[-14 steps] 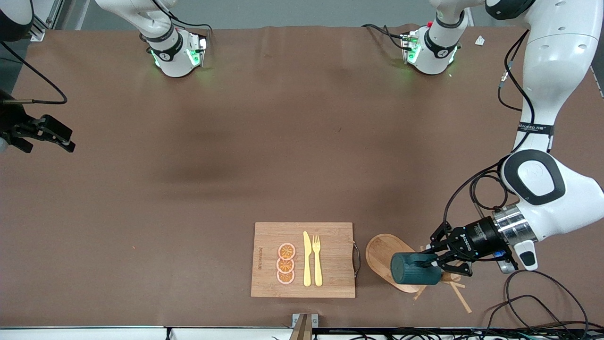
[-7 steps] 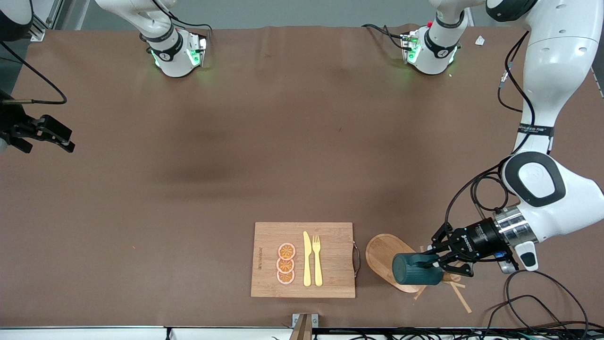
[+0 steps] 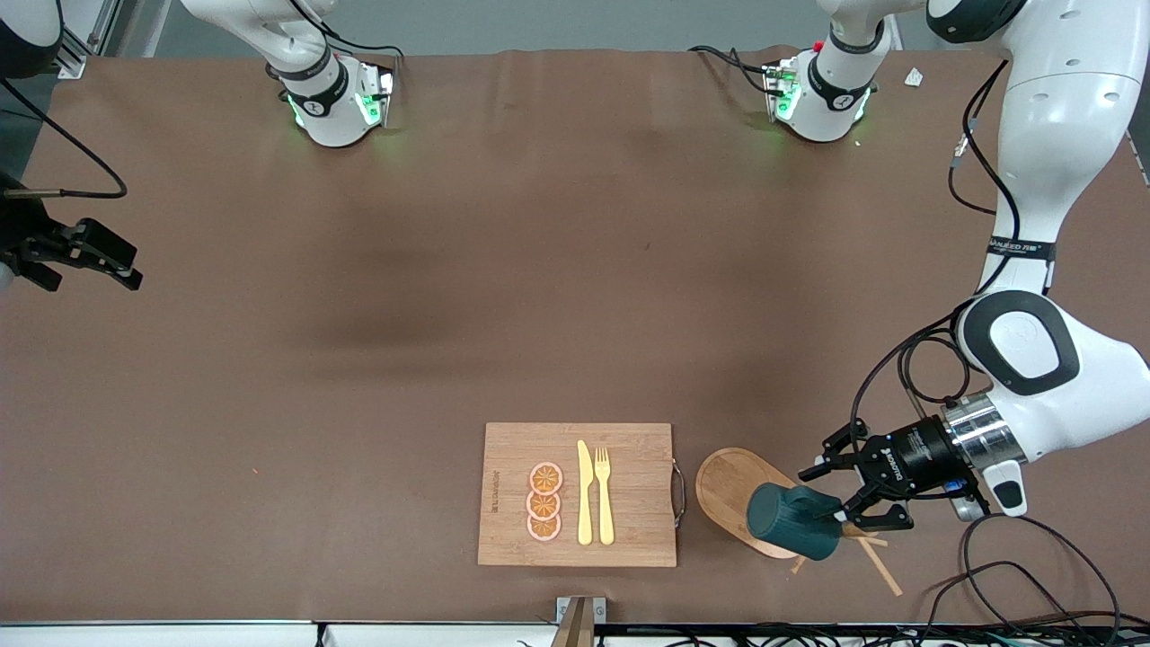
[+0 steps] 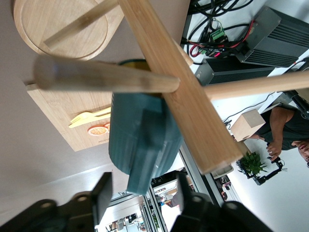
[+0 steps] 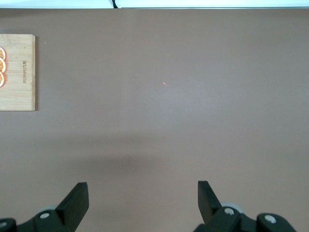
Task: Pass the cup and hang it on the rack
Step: 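Open the left gripper and release the mug on the rack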
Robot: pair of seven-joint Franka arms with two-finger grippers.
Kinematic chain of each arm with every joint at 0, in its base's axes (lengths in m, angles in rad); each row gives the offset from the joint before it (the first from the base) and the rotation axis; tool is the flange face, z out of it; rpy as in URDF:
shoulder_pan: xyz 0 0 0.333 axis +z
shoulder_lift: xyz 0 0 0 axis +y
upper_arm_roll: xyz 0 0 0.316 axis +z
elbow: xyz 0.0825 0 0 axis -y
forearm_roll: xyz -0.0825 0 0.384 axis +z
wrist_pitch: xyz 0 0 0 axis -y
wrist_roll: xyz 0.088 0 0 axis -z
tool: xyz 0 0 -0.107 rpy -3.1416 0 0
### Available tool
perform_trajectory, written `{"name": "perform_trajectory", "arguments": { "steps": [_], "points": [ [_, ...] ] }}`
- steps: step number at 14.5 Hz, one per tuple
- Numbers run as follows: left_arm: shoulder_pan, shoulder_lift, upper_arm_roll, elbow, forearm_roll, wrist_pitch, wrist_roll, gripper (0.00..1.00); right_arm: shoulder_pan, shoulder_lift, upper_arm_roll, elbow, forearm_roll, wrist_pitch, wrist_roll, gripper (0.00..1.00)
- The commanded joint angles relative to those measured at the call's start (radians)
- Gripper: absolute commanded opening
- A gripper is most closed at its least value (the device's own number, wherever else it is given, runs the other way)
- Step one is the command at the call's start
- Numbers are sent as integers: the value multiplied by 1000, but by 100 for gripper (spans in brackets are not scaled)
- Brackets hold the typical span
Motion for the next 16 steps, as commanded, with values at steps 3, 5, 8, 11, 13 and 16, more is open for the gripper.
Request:
{"name": "perform_trajectory", "arguments": {
  "steps": [3, 5, 8, 11, 13, 16],
  "points": [
    [-9, -83, -11, 11, 47, -7, 3, 100, 0, 10, 2, 22, -6, -15, -7, 100],
    [-23, -138, -15, 3, 164, -64, -9, 100, 0, 10, 2, 22, -6, -15, -8, 100],
    [-26, -222, -25, 3, 418, -196, -15, 100, -2, 10, 2, 22, -6, -15, -8, 100],
    [-19, -302, -46, 2, 653, -327, 44, 100, -3, 10, 2, 22, -6, -15, -8, 100],
    [-12, -357, -51, 3, 786, -436, 180, 100, -11, 12, 2, 22, -5, -15, -10, 100],
    [8, -445, -26, -3, 829, -569, 401, 100, -16, 18, 1, 22, -6, -15, -12, 100]
  ]
}}
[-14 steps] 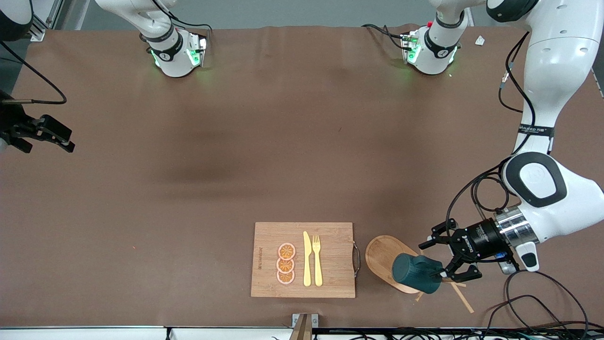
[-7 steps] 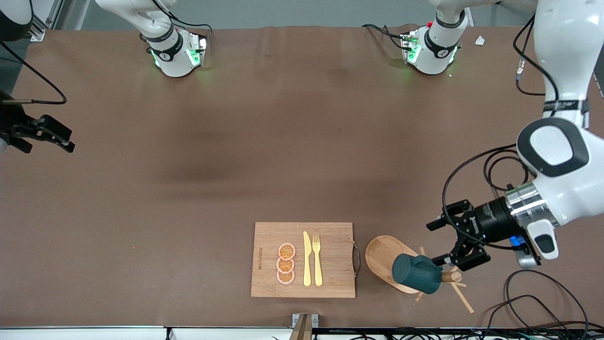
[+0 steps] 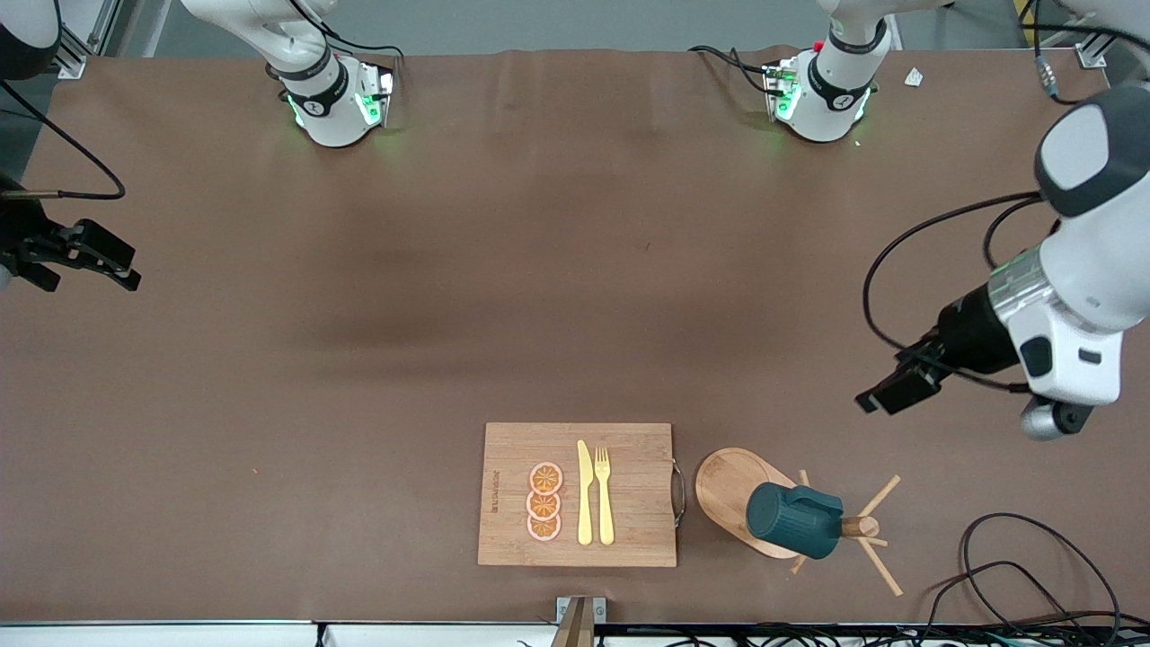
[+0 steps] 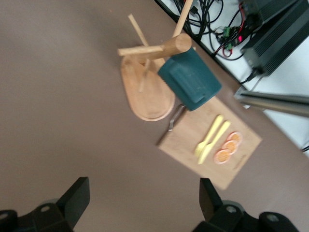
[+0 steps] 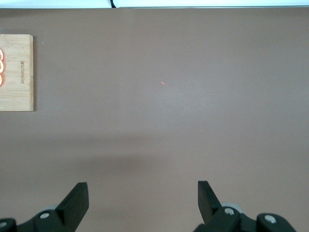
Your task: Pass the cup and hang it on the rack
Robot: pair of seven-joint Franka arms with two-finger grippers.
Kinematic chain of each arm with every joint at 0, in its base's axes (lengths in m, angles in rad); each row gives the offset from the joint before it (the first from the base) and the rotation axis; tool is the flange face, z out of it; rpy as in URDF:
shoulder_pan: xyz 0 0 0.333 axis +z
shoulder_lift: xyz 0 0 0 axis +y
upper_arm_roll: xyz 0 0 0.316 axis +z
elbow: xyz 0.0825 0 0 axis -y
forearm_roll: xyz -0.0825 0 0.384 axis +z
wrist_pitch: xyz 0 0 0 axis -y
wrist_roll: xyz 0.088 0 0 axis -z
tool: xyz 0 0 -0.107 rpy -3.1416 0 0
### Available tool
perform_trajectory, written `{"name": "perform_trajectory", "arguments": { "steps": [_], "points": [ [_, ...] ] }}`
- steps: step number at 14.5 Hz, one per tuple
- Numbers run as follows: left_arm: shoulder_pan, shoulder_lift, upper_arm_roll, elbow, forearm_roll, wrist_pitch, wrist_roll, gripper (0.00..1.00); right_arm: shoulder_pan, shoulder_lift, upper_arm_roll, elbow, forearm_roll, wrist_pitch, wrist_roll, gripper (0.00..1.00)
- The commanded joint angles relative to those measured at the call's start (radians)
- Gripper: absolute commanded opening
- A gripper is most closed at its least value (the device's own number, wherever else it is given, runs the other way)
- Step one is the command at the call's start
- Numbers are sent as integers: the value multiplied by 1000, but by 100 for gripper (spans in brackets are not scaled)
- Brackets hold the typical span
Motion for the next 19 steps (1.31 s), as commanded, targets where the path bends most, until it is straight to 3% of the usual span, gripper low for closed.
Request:
{"name": "perform_trajectory", "arguments": {
  "steps": [1, 6, 12, 15, 19],
  "points": [
    [14, -126, 63, -57, 25, -111, 212, 100, -12, 14, 5, 20, -5, -15, -11, 100],
    [-88, -378, 319, -270, 24, -246, 592, 100, -13, 15, 5, 35, -5, -56, -10, 100],
    [-118, -530, 323, -445, 27, -251, 597, 100, -13, 17, 5, 35, -5, -56, -10, 100],
    [-173, -547, 323, -457, 82, -252, 597, 100, -12, 17, 5, 37, -7, -56, -10, 100],
    [-171, -535, 314, -445, 84, -258, 595, 100, -13, 23, 5, 37, -5, -55, -11, 100]
  ]
}}
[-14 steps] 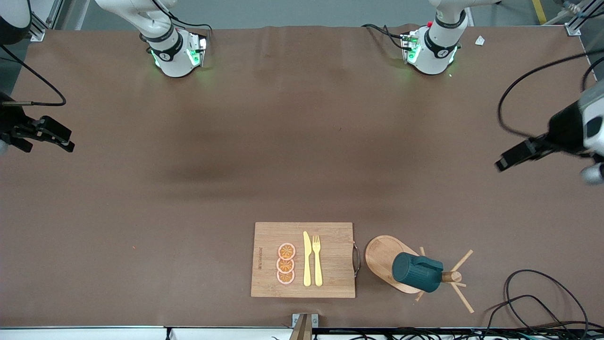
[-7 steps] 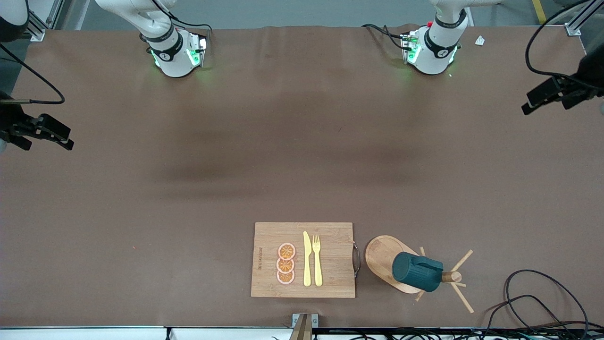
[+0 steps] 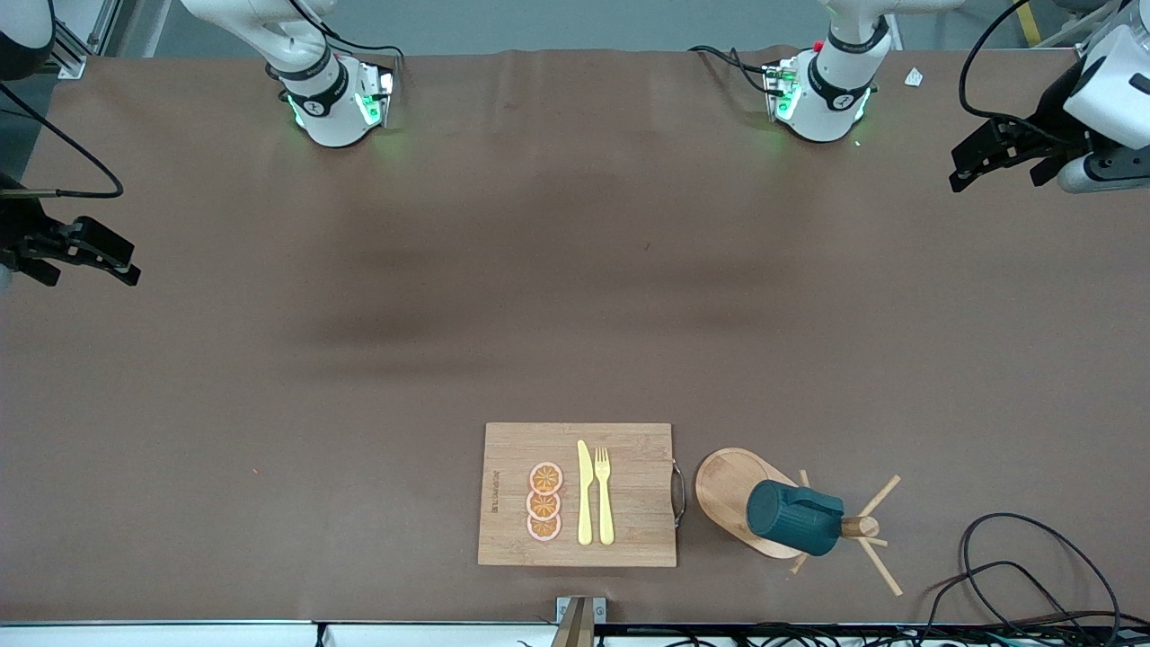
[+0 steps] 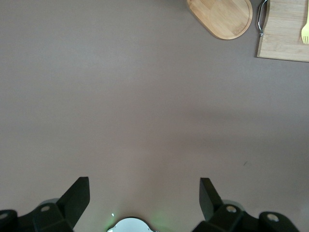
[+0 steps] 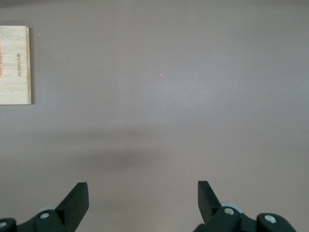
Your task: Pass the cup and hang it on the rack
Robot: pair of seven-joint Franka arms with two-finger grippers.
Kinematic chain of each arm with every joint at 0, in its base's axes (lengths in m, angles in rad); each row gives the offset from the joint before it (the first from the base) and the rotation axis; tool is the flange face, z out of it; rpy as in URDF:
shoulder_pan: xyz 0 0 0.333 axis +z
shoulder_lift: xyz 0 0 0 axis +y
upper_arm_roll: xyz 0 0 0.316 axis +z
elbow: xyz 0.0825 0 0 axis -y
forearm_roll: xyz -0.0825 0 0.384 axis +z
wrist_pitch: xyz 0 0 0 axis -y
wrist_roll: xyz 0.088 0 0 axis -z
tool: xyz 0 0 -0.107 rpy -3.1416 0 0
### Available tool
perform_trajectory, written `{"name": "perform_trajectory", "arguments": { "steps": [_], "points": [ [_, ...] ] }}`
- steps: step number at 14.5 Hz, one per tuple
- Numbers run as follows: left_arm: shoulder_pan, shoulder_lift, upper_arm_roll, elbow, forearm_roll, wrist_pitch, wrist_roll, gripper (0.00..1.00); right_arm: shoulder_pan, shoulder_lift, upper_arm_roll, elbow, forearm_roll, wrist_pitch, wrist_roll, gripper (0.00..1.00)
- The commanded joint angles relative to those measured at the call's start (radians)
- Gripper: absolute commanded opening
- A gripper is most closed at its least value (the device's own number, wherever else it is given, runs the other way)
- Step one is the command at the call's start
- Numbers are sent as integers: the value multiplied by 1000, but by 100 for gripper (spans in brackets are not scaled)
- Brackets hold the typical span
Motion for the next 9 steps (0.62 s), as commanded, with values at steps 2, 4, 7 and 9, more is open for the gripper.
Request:
{"name": "perform_trajectory", "arguments": {
  "steps": [2, 4, 7, 9],
  "points": [
    [-1, -6, -1, 2, 19, 6, 9, 100, -13, 20, 8, 27, -5, -13, -10, 100],
    [-3, 5, -3, 14, 19, 6, 9, 100, -11, 20, 8, 30, -5, -13, -10, 100],
    [-6, 7, -15, 16, 21, 8, 6, 100, -5, 29, 8, 47, -6, -15, -10, 100],
    [-6, 7, -18, 16, 22, 9, 7, 100, -11, 32, 8, 47, -5, -15, -10, 100]
  ]
}}
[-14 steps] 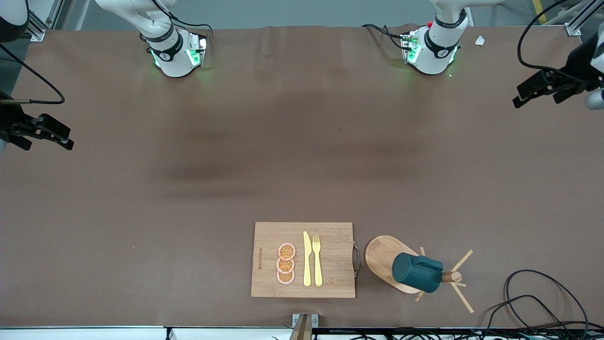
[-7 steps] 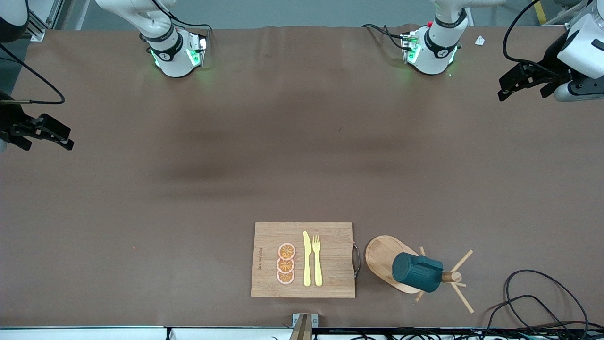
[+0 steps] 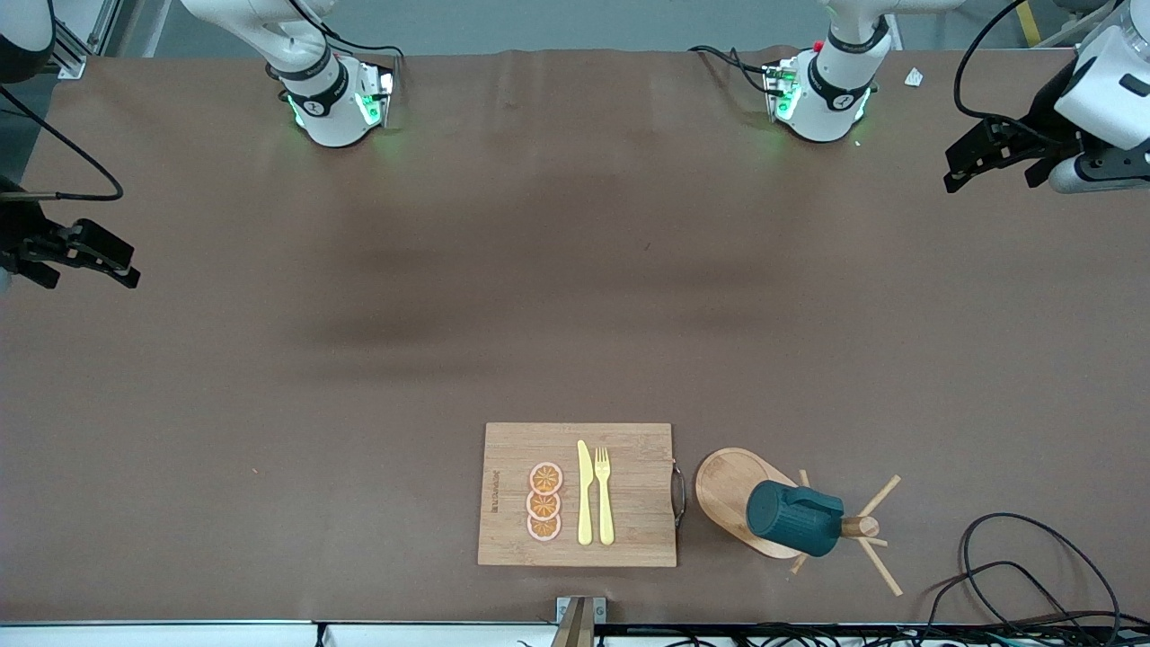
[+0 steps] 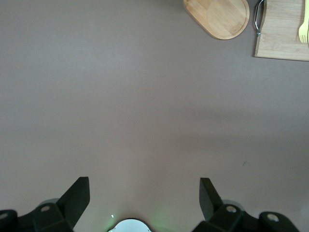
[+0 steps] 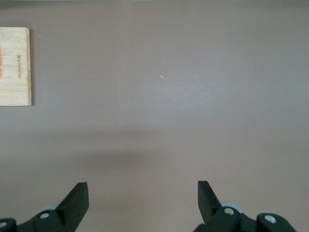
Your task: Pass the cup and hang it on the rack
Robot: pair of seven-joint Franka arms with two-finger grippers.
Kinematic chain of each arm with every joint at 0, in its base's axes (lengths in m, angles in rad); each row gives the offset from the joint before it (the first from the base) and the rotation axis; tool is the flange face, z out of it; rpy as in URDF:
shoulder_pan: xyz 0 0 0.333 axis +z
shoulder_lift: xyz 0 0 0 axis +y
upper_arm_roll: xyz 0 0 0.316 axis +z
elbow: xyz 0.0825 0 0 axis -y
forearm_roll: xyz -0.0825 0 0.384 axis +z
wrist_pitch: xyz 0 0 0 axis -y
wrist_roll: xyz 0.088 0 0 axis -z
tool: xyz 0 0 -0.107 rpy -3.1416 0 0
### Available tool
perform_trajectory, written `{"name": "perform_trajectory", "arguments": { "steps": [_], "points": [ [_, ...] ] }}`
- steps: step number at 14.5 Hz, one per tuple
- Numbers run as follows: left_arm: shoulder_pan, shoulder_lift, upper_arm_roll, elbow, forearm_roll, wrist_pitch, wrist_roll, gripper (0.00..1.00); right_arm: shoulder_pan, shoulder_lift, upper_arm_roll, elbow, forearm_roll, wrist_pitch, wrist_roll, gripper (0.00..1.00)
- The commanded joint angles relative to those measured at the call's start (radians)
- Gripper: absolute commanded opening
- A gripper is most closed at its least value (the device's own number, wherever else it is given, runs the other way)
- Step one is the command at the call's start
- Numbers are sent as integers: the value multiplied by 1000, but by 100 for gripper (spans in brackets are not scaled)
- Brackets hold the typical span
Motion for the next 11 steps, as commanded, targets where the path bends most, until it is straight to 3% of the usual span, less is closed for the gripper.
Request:
{"name": "perform_trajectory", "arguments": {
  "steps": [1, 11],
  "points": [
    [-4, 8, -8, 17, 22, 2, 7, 100, -11, 18, 7, 31, -6, -15, -10, 100],
    [3, 15, -14, 18, 25, 16, 36, 100, -2, 20, 7, 38, -6, -16, -8, 100]
  ]
}}
